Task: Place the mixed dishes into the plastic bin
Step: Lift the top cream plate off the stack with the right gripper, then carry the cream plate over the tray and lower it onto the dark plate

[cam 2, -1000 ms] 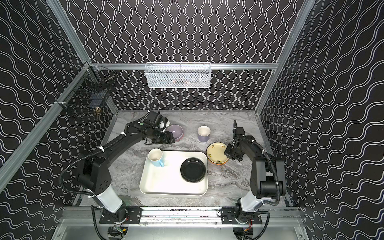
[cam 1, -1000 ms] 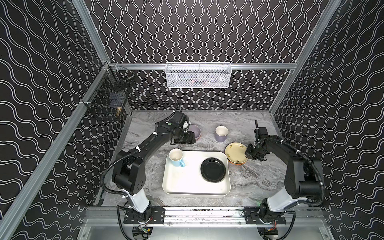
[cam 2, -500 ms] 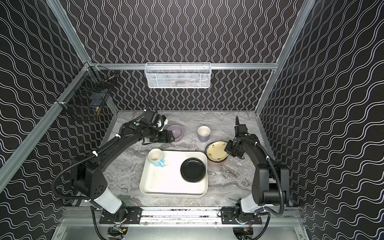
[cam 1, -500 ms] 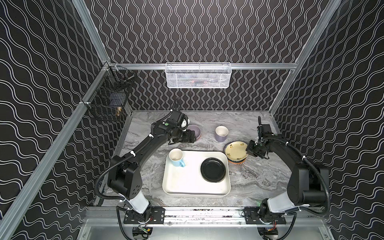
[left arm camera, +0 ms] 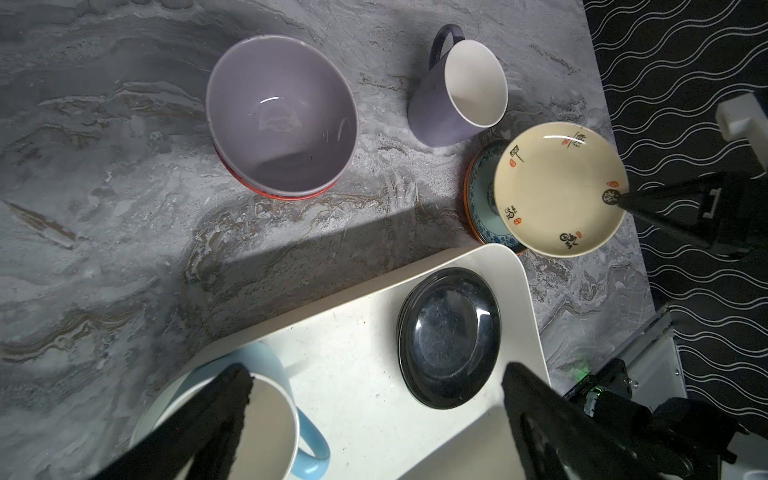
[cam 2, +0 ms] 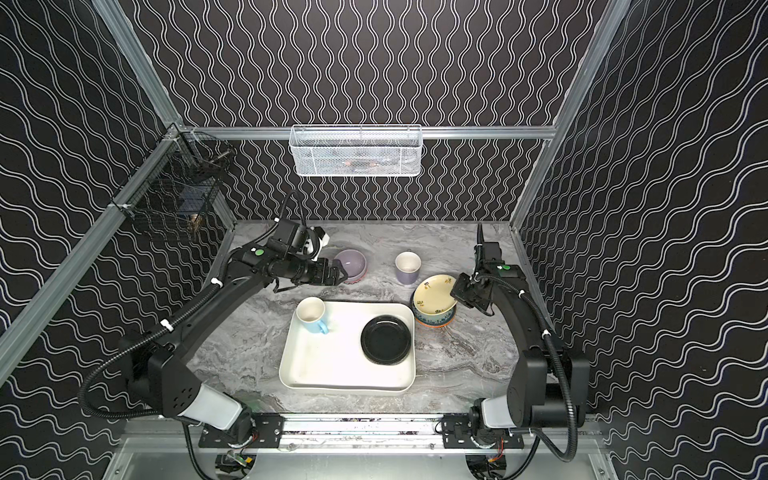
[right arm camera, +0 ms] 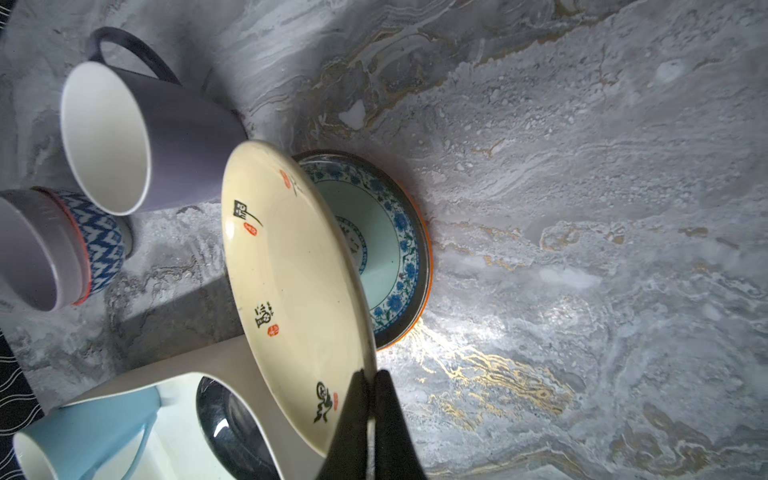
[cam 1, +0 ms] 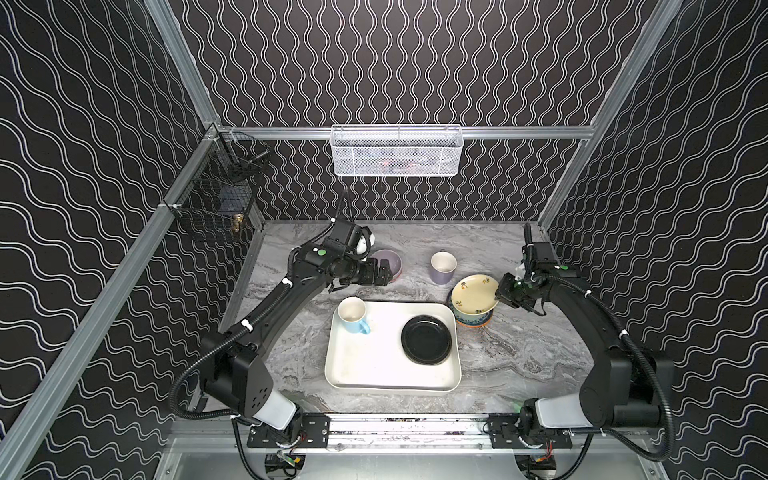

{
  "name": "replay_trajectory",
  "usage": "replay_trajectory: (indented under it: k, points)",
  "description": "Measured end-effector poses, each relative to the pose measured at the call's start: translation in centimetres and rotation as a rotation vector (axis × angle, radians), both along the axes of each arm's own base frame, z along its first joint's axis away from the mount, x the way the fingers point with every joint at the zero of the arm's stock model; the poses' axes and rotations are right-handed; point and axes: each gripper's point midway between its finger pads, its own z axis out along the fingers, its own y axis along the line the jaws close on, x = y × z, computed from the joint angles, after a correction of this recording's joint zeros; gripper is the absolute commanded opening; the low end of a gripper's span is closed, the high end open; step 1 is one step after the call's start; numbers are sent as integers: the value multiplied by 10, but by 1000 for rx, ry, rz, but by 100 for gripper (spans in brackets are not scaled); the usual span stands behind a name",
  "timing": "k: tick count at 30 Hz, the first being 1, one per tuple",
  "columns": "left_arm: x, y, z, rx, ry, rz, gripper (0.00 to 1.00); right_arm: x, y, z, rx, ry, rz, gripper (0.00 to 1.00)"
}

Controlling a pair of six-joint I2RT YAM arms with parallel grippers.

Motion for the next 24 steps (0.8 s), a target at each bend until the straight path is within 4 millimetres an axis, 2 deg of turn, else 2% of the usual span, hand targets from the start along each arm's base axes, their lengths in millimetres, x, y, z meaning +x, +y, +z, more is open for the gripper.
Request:
replay_trajectory:
  k: [7,13,20,24]
  points:
    - [-12,11,16,10,-35,24,98,-10,12,33,42,-60,37,0]
    - [-25,20,15,17,-29,54,98,-30,48,50,83,-86,142,0]
    - [-35,29,17,23,-33,89,98,-65,102,40,117,-25,298,0]
    - [-38,31,16,27,-32,93,98,-82,114,25,114,28,342,0]
